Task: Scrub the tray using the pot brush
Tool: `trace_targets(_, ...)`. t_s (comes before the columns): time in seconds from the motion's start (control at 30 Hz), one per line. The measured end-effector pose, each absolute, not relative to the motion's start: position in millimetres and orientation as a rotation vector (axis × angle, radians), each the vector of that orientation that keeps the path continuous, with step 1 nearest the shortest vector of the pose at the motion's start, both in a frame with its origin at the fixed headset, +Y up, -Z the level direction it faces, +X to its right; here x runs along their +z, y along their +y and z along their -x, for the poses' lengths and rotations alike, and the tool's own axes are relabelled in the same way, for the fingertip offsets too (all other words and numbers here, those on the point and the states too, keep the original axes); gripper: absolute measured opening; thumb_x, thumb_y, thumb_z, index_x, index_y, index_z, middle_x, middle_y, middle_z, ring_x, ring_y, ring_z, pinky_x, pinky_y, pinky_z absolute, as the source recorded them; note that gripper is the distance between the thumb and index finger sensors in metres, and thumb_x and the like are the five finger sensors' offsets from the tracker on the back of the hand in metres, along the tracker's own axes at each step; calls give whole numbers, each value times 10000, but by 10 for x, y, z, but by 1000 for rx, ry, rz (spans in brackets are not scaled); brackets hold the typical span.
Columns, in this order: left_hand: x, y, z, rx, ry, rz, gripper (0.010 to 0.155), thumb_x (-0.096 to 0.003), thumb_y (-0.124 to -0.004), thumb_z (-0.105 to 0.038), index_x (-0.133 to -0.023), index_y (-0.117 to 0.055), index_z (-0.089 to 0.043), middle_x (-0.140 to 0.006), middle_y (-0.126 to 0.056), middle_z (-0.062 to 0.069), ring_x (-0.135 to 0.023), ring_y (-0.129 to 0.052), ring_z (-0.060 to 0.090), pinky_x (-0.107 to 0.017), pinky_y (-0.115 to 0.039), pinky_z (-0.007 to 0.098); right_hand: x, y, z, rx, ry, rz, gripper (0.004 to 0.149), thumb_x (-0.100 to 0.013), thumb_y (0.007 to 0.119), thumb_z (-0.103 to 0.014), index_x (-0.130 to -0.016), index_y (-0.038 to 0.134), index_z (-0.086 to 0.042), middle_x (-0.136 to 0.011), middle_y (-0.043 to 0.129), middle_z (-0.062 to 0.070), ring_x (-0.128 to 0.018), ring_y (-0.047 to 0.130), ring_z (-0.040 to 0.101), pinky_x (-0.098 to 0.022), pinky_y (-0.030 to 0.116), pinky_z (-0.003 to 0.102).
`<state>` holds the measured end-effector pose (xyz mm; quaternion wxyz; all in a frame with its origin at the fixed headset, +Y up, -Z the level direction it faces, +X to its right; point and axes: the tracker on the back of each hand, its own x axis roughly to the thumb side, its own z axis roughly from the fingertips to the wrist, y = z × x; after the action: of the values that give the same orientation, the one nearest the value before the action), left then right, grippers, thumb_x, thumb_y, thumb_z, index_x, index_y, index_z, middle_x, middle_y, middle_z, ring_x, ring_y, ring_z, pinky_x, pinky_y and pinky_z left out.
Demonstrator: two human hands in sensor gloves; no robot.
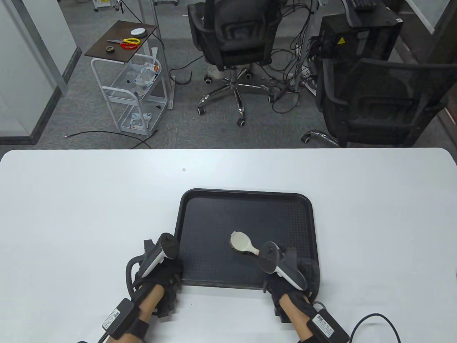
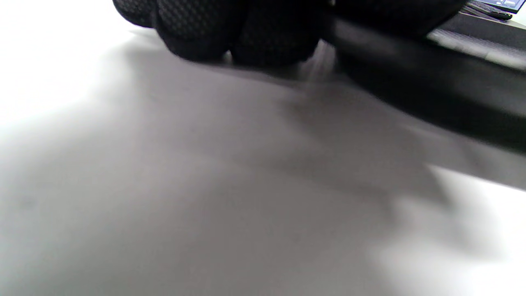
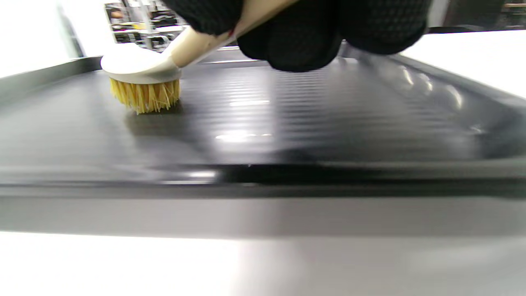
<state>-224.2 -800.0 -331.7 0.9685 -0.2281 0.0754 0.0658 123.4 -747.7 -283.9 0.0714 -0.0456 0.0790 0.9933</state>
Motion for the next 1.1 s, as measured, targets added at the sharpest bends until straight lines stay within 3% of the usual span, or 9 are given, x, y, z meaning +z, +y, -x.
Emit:
trace_targets(0.23, -3316, -7999, 2241, 131, 154, 461, 770, -460, -703, -509, -1060, -371, -159, -605, -794, 4, -562, -804, 215, -697, -538, 518, -2690, -7422, -2120, 3000, 235, 436, 523, -481, 774, -234, -993, 684, -293, -965, 731, 109, -698, 885, 291, -486, 804, 482)
trace_targets(0.43, -3313, -8000, 2240, 128, 154, 457, 770, -460, -702, -510, -1060, -370, -159, -604, -794, 2, -563, -804, 213, -696, -539, 518, -2687, -7348, -2238, 3012, 251, 512, 524, -482, 776, -237, -996, 689, -286, -965, 732, 110, -692, 880, 292, -482, 794, 475)
trace_targets(0.73, -3314, -8001, 2240, 132, 153, 460, 769, -460, -703, -509, -1060, -371, -160, -605, -794, 3, -562, -804, 214, -697, -538, 517, -2736, -7176, -1329, 3044, 128, 148, 527, -488, 768, -255, -1006, 674, -282, -969, 727, 98, -691, 880, 277, -478, 797, 456)
trace_targets(1.1, -3316, -8001, 2243, 132, 152, 461, 771, -460, -704, -508, -1060, -370, -158, -605, -794, 5, -562, -804, 216, -696, -538, 519, -2837, -7368, -55, 2987, 165, -220, 531, -491, 758, -265, -1011, 655, -293, -980, 713, 81, -704, 875, 263, -490, 798, 445)
